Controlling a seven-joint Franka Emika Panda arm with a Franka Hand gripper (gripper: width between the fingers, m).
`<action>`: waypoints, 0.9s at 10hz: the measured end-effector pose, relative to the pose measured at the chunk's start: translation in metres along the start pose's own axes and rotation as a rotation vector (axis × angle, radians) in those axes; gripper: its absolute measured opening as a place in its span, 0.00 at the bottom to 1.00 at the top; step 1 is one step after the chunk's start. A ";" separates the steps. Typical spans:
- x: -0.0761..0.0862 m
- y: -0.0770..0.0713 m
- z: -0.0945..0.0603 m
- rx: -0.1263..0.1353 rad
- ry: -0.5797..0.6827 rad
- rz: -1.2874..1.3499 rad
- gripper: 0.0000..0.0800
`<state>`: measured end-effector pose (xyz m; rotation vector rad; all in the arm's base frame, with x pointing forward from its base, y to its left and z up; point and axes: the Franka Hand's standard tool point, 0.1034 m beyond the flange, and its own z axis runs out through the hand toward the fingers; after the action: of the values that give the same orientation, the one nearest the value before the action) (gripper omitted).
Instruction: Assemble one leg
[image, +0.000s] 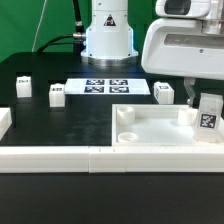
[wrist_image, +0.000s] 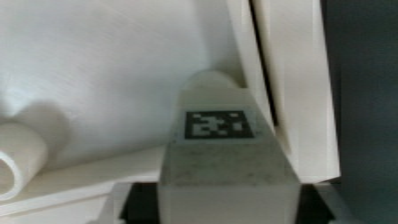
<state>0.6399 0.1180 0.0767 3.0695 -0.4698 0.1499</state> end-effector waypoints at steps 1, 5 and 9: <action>-0.001 -0.001 0.000 0.004 -0.003 0.160 0.36; -0.002 0.000 0.001 0.005 -0.010 0.608 0.36; -0.003 0.001 0.001 0.003 -0.017 1.074 0.36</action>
Offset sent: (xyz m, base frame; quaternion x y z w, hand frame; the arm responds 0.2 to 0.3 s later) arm -0.0044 -0.0048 -0.0014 -0.0079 0.0017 0.2854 0.9584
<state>0.6366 0.1175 0.0753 2.4440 -2.0119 0.1338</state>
